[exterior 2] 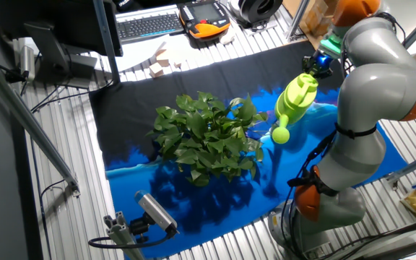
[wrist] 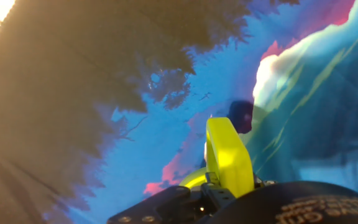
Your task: Water the plant
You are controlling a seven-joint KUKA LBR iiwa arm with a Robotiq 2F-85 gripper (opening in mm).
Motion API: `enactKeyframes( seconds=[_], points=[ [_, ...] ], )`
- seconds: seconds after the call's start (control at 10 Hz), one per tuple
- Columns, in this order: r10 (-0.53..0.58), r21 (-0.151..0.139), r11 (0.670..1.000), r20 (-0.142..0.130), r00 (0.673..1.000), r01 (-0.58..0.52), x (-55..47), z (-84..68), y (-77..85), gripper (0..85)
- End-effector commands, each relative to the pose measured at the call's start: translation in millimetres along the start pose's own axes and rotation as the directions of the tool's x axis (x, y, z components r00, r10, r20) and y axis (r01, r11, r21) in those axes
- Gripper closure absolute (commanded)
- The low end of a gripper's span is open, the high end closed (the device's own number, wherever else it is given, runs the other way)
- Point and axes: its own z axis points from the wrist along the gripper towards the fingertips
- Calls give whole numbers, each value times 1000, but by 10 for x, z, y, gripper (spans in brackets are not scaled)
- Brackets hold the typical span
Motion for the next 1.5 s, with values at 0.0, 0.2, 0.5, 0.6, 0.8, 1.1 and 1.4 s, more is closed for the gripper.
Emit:
enactKeyframes(
  seconds=[0.0, 0.2, 0.5, 0.6, 0.8, 1.1, 1.4],
  points=[
    [20, -3, 1000, 1, 1000, -20, 18, -32, 5, 850],
    [75, -3, 997, 13, 997, -75, 73, -71, 39, 850],
    [91, -18, 996, -7, 996, -92, 123, -113, 52, 850],
    [85, -17, 996, -10, 996, -86, 122, -106, 60, 850],
    [88, -9, 996, -4, 996, -88, 122, -106, 60, 850],
    [53, 40, 998, 32, 998, -54, 122, -106, 60, 850],
    [73, 45, 996, 65, 995, -76, 122, -106, 60, 850]
  ],
)
